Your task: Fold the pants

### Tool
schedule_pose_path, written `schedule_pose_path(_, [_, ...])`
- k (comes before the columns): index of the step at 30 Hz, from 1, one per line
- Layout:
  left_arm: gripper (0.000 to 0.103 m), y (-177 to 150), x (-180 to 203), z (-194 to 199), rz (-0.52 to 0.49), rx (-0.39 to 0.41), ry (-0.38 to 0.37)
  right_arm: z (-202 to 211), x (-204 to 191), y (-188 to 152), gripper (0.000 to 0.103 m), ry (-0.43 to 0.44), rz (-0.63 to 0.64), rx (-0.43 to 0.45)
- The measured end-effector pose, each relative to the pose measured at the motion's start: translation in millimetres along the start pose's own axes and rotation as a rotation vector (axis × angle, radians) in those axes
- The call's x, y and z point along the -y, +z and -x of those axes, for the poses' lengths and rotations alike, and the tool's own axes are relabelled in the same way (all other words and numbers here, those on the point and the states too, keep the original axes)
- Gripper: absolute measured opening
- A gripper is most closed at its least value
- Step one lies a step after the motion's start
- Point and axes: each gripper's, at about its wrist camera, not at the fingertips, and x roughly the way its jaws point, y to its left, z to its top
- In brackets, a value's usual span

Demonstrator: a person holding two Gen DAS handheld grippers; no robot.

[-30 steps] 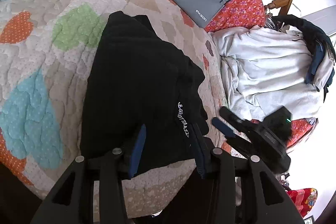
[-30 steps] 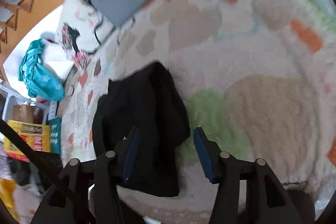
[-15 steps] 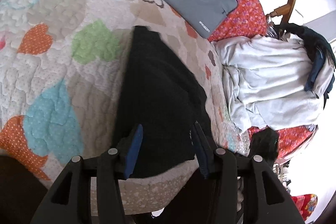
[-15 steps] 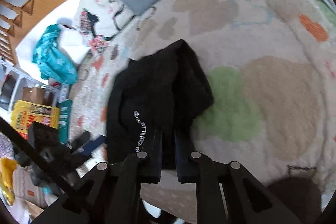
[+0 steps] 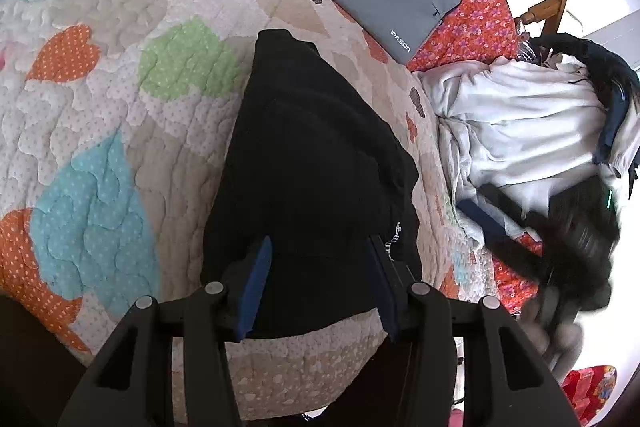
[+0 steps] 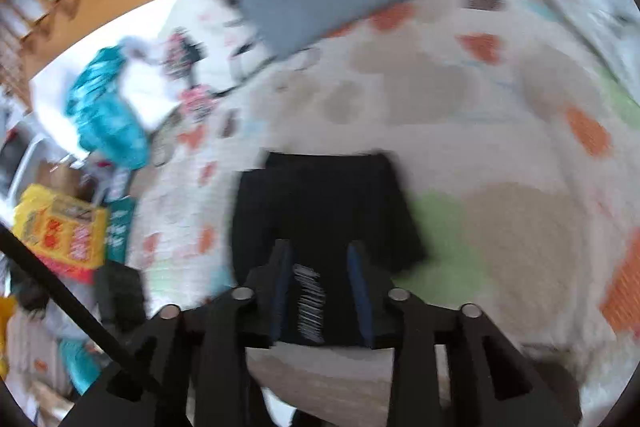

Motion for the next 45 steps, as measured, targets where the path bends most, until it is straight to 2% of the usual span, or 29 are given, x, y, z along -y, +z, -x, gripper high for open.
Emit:
schedule_pose_path(3, [0.046, -3.6, 5.2, -0.4, -0.036, 0.008, 0.028, -53.3, -33.9, 25.5, 0.041, 0.076, 0.091, -0.096])
schedule_pose_path(4, [0.046, -4.6, 7.1, -1.0, -0.048, 0.01, 0.038, -79.7, -43.7, 34.1, 0.042, 0.113, 0.1, -0.152])
schedule_pose_path(7, [0.046, -4.5, 8.9, -2.5, -0.062, 0.014, 0.049, -150.8, -51.1, 49.3, 0.043, 0.176, 0.043, -0.298])
schedule_pose_path(9, [0.047, -3.5, 7.6, -3.3, -0.066, 0.018, 0.052, -190.6, -45.2, 60.8, 0.043, 0.126, 0.015, -0.349])
schedule_pose_path(10, [0.047, -2.7, 6.8, -3.4, -0.066, 0.02, 0.052, -208.2, -38.4, 70.0, 0.042, 0.058, 0.003, -0.346])
schedule_pose_path(11, [0.047, -1.6, 5.8, -3.9, -0.067, 0.017, 0.05, -218.3, -32.1, 78.1, 0.031, 0.03, -0.008, -0.336])
schedule_pose_path(12, [0.047, -1.1, 5.1, -4.4, -0.067, 0.011, 0.046, -221.5, -28.9, 85.3, 0.025, 0.015, -0.014, -0.315])
schedule_pose_path(13, [0.047, -0.3, 4.7, -3.9, -0.07, 0.009, 0.043, -219.2, -27.3, 95.8, 0.025, -0.035, -0.014, -0.266])
schedule_pose_path(15, [0.047, 2.1, 3.0, -0.4, -0.079, -0.002, 0.029, -205.0, -29.0, 107.3, 0.032, -0.045, -0.015, -0.216])
schedule_pose_path(19, [0.047, 11.3, -6.8, 15.6, -0.033, -0.008, -0.026, -127.3, -42.4, 106.6, 0.051, -0.036, 0.09, -0.071])
schedule_pose_path(20, [0.047, 13.7, -8.6, 22.2, -0.032, 0.006, -0.029, -108.6, -43.5, 103.0, 0.061, -0.049, 0.115, -0.029])
schedule_pose_path(21, [0.047, 15.1, -9.3, 26.3, -0.031, 0.016, -0.027, -86.3, -43.5, 95.4, 0.075, -0.059, 0.135, 0.033])
schedule_pose_path(22, [0.047, 17.2, -11.2, 30.3, -0.027, 0.026, -0.027, -58.7, -35.8, 82.7, 0.082, -0.044, 0.135, 0.111])
schedule_pose_path(23, [0.048, 19.3, -13.7, 33.7, -0.022, 0.035, -0.03, -42.4, -27.4, 74.3, 0.096, -0.025, 0.113, 0.151])
schedule_pose_path(24, [0.048, 22.3, -17.4, 36.1, -0.01, 0.042, -0.031, -31.0, -17.7, 66.8, 0.098, -0.01, 0.075, 0.167])
schedule_pose_path(28, [0.048, 32.4, -30.2, 32.2, 0.045, 0.031, -0.024, -10.9, 54.5, 27.1, 0.097, 0.011, -0.189, 0.074])
schedule_pose_path(31, [0.049, 42.8, -29.4, 21.6, 0.045, 0.012, -0.011, -8.5, 85.6, -7.0, 0.097, 0.02, -0.3, 0.062])
schedule_pose_path(34, [0.05, 48.6, -29.7, 8.5, 0.06, -0.018, -0.008, -14.0, 98.5, -31.0, 0.097, 0.071, -0.373, 0.031])
schedule_pose_path(41, [0.055, 59.0, -27.2, -19.8, 0.039, -0.072, 0.011, -44.9, 91.0, -51.3, 0.094, 0.126, -0.362, -0.034])
schedule_pose_path(43, [0.058, 65.4, -30.0, -30.3, 0.049, -0.091, -0.012, -55.5, 81.4, -49.0, 0.094, 0.137, -0.325, -0.044])
schedule_pose_path(45, [0.06, 73.2, -33.3, -42.2, 0.066, -0.109, -0.035, -68.3, 73.6, -42.8, 0.089, 0.161, -0.286, -0.046])
